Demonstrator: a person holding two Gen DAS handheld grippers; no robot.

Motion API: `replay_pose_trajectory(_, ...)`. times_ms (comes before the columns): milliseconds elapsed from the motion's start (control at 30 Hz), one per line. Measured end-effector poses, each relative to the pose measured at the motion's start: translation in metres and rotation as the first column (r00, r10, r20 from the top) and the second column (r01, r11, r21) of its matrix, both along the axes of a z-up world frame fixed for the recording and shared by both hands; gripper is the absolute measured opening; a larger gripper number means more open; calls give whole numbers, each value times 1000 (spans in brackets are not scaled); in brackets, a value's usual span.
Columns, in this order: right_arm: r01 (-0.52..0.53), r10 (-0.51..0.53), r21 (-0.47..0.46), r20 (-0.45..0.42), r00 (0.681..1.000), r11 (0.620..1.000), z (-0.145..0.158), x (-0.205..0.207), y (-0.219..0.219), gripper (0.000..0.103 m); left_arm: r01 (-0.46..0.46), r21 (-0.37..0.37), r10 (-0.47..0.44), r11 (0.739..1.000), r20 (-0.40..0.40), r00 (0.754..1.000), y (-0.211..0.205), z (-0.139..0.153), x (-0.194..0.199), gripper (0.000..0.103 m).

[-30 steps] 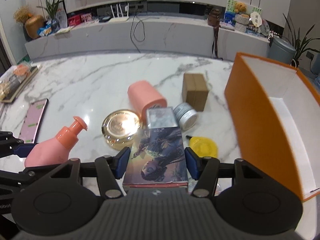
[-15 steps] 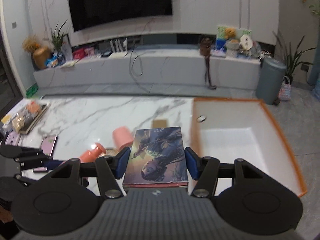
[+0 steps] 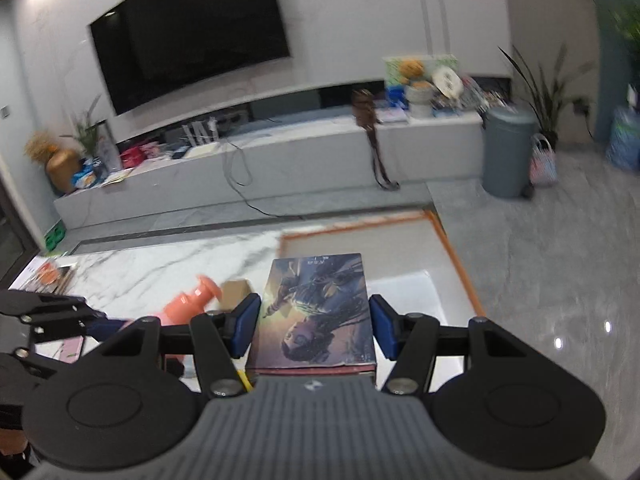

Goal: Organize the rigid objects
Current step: 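Carry the pink bottle and picture box with both tools over the orange box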

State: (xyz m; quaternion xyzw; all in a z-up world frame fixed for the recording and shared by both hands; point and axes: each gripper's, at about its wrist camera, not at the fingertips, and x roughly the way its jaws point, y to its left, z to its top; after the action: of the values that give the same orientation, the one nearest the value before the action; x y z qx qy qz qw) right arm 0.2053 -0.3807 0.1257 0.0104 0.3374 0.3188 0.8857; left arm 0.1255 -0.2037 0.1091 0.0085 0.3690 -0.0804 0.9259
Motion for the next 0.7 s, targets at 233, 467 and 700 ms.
replay_pose_trajectory(233,56,-63,-88,-71,995,994,-44,25,-20,58,26,24,-25,999,-48,999,-33,-17,41,48)
replay_pose_trajectory(467,60,-72,-100,-124,990,993,-76,39,-30,58,25,82,-18,996,-85,996,-50,-33,66,48)
replay_pose_trajectory(700,45,-67,-155,-134,989,987,-96,49,-27,58,40,175,-13,984,-153,988,-64,-60,80,48)
